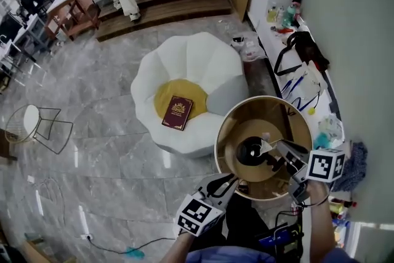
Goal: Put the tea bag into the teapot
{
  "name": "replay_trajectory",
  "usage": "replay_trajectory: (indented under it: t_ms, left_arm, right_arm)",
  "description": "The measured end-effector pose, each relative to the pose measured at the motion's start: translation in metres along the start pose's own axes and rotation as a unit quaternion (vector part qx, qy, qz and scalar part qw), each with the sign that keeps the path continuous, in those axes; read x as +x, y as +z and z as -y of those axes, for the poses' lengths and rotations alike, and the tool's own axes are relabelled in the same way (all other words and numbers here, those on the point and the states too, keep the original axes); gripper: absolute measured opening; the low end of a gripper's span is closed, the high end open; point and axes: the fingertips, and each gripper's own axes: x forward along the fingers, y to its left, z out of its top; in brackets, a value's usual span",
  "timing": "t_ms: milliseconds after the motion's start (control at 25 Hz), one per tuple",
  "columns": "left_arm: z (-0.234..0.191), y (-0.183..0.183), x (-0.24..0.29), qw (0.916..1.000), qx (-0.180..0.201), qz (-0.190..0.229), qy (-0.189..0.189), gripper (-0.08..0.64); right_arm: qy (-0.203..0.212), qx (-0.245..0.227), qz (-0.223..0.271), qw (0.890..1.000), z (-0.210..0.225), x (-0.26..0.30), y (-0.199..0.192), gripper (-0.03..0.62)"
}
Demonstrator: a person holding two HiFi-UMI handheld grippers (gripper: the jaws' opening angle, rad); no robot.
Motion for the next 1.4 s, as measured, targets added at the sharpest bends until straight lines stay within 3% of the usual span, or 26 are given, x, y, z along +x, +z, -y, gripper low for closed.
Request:
replay_trajectory:
  t_ms: [760,1400]
  left_arm:
    - [-0.029,-0.033,0.005,0.9996,-0.012,-0.022,0.014,0.052]
    - [-0.037,-0.059,0.025,0.9991,-0.014,-0.039,0.007,0.052]
  right_arm:
    - [-0.014,0.022,-0.075,0.997,0.029,0.060,-0.052,0.014]
    - [-0.043,0.031,-0.125,0.991,0.085,0.087,-0.092,0.014]
